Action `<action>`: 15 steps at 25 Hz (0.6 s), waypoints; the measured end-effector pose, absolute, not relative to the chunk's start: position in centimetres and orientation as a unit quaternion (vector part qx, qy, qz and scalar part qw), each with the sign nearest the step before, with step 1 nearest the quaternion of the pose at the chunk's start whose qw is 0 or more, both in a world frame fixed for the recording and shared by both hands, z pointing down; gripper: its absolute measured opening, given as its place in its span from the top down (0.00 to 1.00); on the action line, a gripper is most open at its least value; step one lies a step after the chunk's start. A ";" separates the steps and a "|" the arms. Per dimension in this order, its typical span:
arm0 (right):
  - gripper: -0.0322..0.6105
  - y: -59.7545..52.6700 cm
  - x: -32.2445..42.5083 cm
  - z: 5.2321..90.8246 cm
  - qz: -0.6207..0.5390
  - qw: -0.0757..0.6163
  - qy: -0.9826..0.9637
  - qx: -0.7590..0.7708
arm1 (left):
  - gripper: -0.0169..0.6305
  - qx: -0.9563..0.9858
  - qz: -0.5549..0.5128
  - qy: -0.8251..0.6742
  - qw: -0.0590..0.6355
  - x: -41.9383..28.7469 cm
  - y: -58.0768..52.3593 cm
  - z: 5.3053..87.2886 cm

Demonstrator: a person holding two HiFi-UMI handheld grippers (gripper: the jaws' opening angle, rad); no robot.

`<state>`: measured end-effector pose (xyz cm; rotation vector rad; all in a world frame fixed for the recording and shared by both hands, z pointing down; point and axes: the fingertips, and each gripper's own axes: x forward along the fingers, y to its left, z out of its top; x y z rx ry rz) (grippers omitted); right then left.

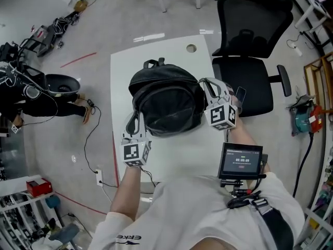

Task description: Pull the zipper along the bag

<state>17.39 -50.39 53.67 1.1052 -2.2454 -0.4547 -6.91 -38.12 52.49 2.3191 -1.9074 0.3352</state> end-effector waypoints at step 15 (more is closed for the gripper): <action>0.92 -49.8 15.7 50.6 -0.203 0.282 -0.823 0.449 | 0.92 0.800 0.075 -0.591 0.076 -6.1 -38.5 53.2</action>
